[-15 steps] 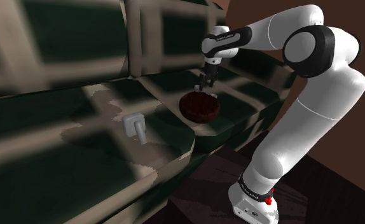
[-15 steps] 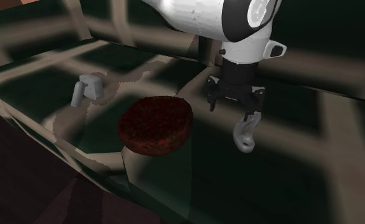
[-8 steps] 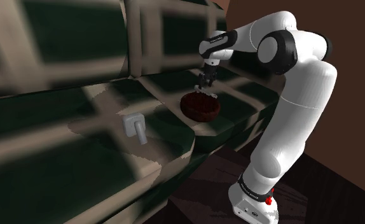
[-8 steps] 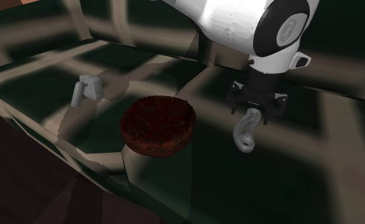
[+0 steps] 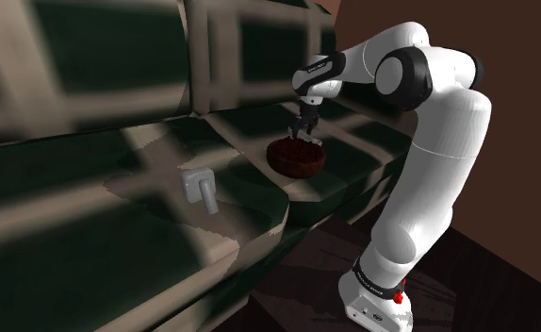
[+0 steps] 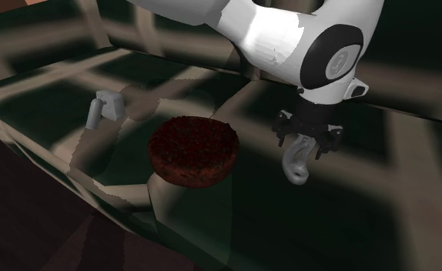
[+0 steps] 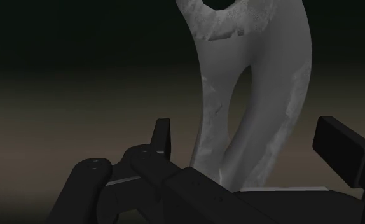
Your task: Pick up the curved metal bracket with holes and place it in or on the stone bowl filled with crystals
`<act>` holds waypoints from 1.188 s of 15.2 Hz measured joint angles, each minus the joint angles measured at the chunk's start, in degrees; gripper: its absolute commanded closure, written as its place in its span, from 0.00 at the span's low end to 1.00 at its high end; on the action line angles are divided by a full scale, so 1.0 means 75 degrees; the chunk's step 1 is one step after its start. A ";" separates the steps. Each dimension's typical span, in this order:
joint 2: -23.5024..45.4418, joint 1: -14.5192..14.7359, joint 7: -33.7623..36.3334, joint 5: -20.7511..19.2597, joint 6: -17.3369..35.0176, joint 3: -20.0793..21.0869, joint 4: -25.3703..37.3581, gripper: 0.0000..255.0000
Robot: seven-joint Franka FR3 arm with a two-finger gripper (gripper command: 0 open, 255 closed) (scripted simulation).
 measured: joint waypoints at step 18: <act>-0.0063 0.0007 0.0018 -0.0028 -0.0095 -0.0006 0.0042 1.00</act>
